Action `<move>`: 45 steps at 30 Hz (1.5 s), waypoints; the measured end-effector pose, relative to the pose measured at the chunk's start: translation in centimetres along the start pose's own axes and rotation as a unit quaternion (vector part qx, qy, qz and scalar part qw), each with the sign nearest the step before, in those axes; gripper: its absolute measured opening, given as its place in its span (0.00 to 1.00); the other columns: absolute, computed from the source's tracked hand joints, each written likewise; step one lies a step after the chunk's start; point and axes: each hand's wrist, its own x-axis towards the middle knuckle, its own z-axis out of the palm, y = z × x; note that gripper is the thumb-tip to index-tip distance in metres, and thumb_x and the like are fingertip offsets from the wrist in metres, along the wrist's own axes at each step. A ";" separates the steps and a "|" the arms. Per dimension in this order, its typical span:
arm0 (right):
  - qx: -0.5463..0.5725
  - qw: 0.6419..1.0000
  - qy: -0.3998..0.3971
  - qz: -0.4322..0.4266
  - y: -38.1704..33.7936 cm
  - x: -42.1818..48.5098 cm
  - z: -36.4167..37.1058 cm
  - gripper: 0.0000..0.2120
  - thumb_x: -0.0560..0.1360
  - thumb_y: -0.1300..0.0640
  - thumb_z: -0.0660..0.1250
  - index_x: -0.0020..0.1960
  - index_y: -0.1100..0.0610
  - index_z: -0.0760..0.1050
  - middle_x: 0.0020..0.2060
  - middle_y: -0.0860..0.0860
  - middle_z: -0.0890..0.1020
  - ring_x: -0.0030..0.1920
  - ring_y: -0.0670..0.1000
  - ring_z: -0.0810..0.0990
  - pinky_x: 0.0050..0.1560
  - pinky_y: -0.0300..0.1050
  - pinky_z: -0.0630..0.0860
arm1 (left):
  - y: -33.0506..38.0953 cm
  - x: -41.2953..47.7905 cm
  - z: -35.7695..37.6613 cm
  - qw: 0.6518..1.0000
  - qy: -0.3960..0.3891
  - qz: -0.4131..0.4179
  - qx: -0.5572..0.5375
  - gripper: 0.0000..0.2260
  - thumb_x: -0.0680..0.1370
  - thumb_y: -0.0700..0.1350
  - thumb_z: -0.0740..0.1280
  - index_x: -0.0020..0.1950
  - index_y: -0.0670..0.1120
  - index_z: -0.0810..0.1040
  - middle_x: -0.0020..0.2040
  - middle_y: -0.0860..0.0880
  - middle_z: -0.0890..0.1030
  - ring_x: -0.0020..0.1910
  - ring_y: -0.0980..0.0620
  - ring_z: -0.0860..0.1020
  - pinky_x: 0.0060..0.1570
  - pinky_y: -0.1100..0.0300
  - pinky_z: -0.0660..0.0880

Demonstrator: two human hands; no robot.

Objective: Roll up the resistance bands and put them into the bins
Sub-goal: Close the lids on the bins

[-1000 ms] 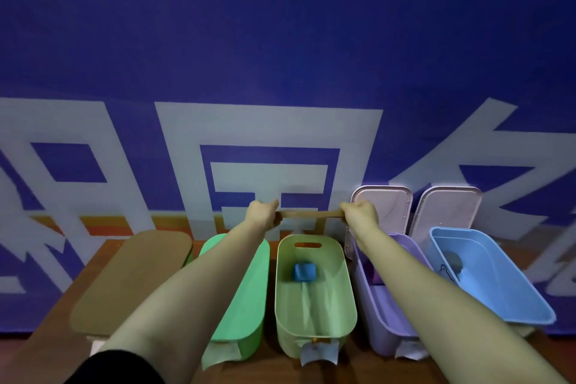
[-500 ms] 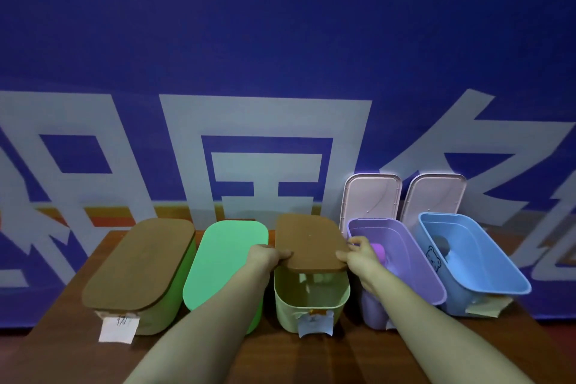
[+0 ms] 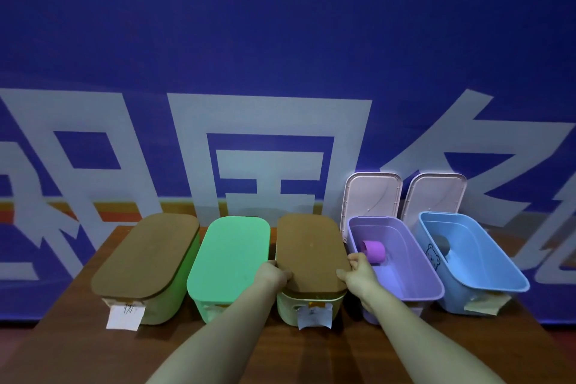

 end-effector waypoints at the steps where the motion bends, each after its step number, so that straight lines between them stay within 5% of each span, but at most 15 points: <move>1: 0.003 1.000 -0.002 0.001 0.2 0.0 0.1 0.22 0.74 0.71 0.65 0.65 0.64 0.63 0.63 0.61 0.74 0.55 0.55 0.74 0.57 0.49 0.73 | -0.2 0.1 0.0 1.000 0.000 0.000 -0.001 0.21 0.75 0.40 0.69 0.67 0.38 0.72 0.63 0.41 0.77 0.61 0.43 0.77 0.63 0.52 0.73; 8: -0.015 1.000 -0.013 -0.004 0.5 -0.6 0.3 0.22 0.75 0.70 0.63 0.66 0.62 0.63 0.63 0.58 0.75 0.55 0.53 0.75 0.59 0.48 0.73 | -0.4 -0.6 -0.4 1.000 0.005 0.003 0.014 0.26 0.76 0.40 0.69 0.72 0.38 0.65 0.68 0.41 0.73 0.66 0.43 0.72 0.67 0.53 0.69; 12: -0.040 0.999 -0.018 -0.005 0.5 -1.0 0.2 0.22 0.75 0.69 0.64 0.66 0.60 0.63 0.63 0.57 0.75 0.53 0.52 0.74 0.56 0.45 0.74 | -0.9 0.0 0.0 1.000 0.000 -0.015 -0.010 0.26 0.75 0.39 0.69 0.72 0.40 0.65 0.66 0.40 0.74 0.64 0.41 0.74 0.61 0.47 0.74; 17: -0.051 0.999 -0.001 -0.017 0.3 -1.5 0.2 0.22 0.73 0.69 0.65 0.65 0.60 0.65 0.61 0.56 0.76 0.52 0.52 0.75 0.52 0.43 0.74 | -2.7 3.5 1.2 0.998 0.000 -0.037 -0.042 0.15 0.69 0.35 0.66 0.55 0.37 0.77 0.50 0.36 0.82 0.47 0.37 0.82 0.44 0.38 0.79; 19: -0.048 0.999 -0.005 -0.012 0.3 -1.6 0.2 0.23 0.73 0.68 0.66 0.65 0.60 0.65 0.61 0.56 0.76 0.54 0.53 0.76 0.52 0.43 0.74 | -3.1 4.2 1.3 0.998 -0.008 -0.041 -0.047 0.15 0.63 0.35 0.65 0.49 0.38 0.78 0.44 0.36 0.82 0.42 0.36 0.83 0.41 0.37 0.79; 22: -0.044 0.999 -0.030 -0.011 0.5 -1.9 0.0 0.26 0.74 0.67 0.67 0.69 0.59 0.62 0.64 0.55 0.75 0.59 0.55 0.75 0.57 0.44 0.73 | -2.5 2.1 0.7 0.995 -0.020 -0.064 -0.079 0.10 0.66 0.29 0.68 0.41 0.42 0.74 0.44 0.37 0.80 0.40 0.37 0.81 0.41 0.41 0.79; 27: -0.042 0.996 -0.075 -0.019 1.2 -2.2 -0.5 0.31 0.76 0.65 0.66 0.75 0.58 0.57 0.69 0.53 0.71 0.66 0.54 0.72 0.67 0.46 0.69 | -1.8 0.0 0.1 0.990 -0.029 -0.075 -0.117 0.16 0.69 0.26 0.65 0.50 0.43 0.72 0.43 0.40 0.78 0.41 0.39 0.79 0.42 0.42 0.78; 30: -0.089 0.990 -0.100 -0.035 1.4 -2.4 -0.9 0.31 0.79 0.58 0.64 0.77 0.55 0.54 0.71 0.51 0.69 0.69 0.52 0.69 0.69 0.44 0.66 | -1.1 -0.3 0.2 0.997 -0.007 -0.053 -0.048 0.08 0.73 0.31 0.63 0.48 0.41 0.72 0.38 0.42 0.74 0.41 0.39 0.79 0.46 0.42 0.78; 32: -0.128 0.985 -0.104 -0.048 1.7 -2.6 -0.8 0.31 0.80 0.54 0.61 0.78 0.54 0.50 0.74 0.50 0.63 0.73 0.51 0.63 0.71 0.43 0.60 | -0.1 -1.2 -0.1 0.996 0.003 -0.022 0.083 0.04 0.76 0.35 0.62 0.49 0.39 0.75 0.43 0.42 0.77 0.51 0.41 0.80 0.53 0.50 0.77; 35: -0.195 0.973 -0.101 -0.076 2.7 -3.2 -0.4 0.29 0.82 0.50 0.53 0.78 0.52 0.44 0.77 0.47 0.52 0.76 0.49 0.53 0.74 0.44 0.53 | 1.4 -1.3 0.0 0.971 0.013 0.037 0.238 0.14 0.81 0.38 0.56 0.65 0.37 0.71 0.64 0.41 0.75 0.65 0.44 0.73 0.61 0.58 0.69; 40: -0.267 0.955 -0.110 -0.071 2.9 -2.8 -0.1 0.28 0.83 0.49 0.47 0.78 0.51 0.40 0.78 0.48 0.46 0.77 0.51 0.50 0.75 0.48 0.51 | 1.6 -0.9 1.4 0.948 0.003 0.041 0.314 0.26 0.78 0.38 0.62 0.73 0.33 0.57 0.70 0.38 0.66 0.69 0.42 0.69 0.64 0.55 0.68; 45: -0.394 0.908 -0.083 -0.118 0.8 -1.7 0.6 0.27 0.82 0.56 0.51 0.78 0.58 0.46 0.77 0.55 0.42 0.78 0.54 0.45 0.76 0.47 0.48 | 2.0 -0.6 1.2 0.931 0.012 0.087 0.353 0.31 0.77 0.37 0.65 0.75 0.35 0.54 0.76 0.38 0.54 0.75 0.42 0.57 0.72 0.54 0.60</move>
